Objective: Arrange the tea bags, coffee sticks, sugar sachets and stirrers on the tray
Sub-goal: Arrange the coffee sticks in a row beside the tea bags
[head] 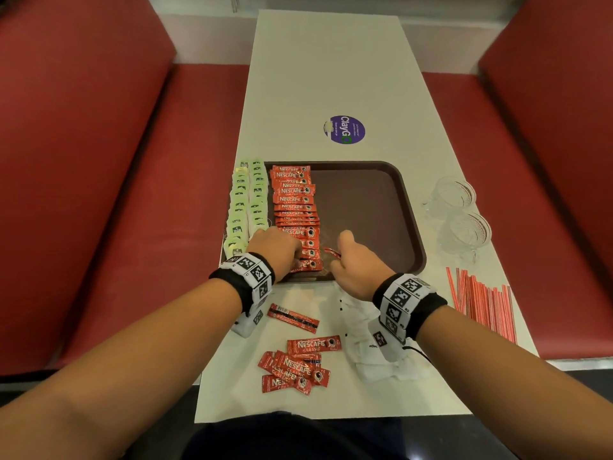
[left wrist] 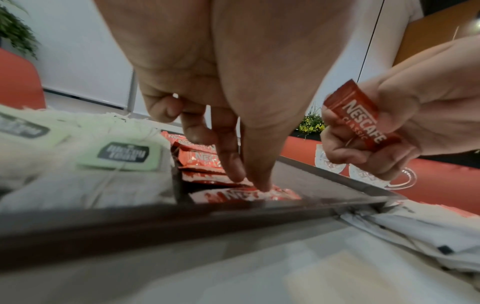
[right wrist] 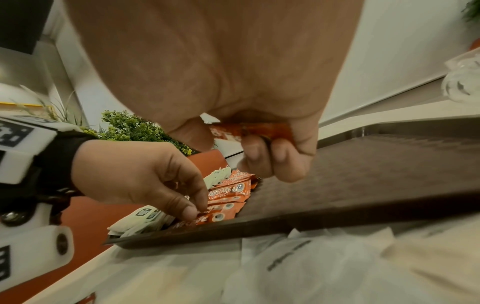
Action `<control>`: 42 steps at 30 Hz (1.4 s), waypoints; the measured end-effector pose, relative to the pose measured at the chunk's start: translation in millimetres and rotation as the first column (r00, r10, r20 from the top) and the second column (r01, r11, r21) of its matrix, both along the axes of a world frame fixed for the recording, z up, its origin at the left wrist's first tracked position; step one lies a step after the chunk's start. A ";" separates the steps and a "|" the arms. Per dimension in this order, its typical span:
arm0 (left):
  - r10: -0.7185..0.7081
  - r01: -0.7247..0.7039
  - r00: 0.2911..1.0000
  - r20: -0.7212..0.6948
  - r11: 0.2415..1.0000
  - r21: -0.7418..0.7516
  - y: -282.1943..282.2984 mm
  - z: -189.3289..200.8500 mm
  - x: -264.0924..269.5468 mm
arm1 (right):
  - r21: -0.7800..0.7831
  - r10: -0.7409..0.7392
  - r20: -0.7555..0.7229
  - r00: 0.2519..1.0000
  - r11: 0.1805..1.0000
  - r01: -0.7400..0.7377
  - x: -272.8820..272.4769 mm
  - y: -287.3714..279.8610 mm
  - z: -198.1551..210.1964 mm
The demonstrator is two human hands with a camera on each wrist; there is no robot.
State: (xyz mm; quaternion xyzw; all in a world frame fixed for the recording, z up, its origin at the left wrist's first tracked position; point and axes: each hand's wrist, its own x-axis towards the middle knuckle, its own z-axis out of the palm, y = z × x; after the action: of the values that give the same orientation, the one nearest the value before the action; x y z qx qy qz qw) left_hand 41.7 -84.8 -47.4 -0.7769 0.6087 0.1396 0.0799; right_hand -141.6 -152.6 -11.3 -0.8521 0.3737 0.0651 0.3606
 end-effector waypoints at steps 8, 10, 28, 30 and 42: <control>-0.021 0.020 1.000 0.009 0.998 0.051 -2.7 3.1 2.2 | -0.035 0.032 0.018 0.999 0.999 -0.032 3.4 -4.0 -6.3; -0.013 0.012 1.000 0.013 0.999 0.049 -5.6 3.5 3.7 | -0.037 0.036 0.013 0.999 0.999 -0.036 2.7 -4.9 -9.3; -0.214 0.145 0.946 -0.244 0.952 -0.270 5.8 25.2 2.4 | -0.054 0.101 0.016 0.995 0.994 -0.100 6.5 -10.3 -8.4; -0.148 0.080 0.953 -0.263 0.964 -0.253 8.7 24.4 7.3 | -0.058 0.093 0.009 0.996 0.994 -0.092 5.3 -11.9 -7.0; -0.100 0.041 0.960 -0.262 0.974 -0.222 18.7 23.3 9.7 | -0.060 0.143 0.003 0.990 0.988 -0.143 9.3 -13.2 -2.3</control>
State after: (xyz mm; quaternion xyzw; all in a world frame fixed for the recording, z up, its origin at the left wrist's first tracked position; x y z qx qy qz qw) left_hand 51.4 -66.1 -24.1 -0.7324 0.6526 0.1753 -0.0835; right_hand -132.3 -165.8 -13.6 -0.8874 0.3120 0.0763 0.3307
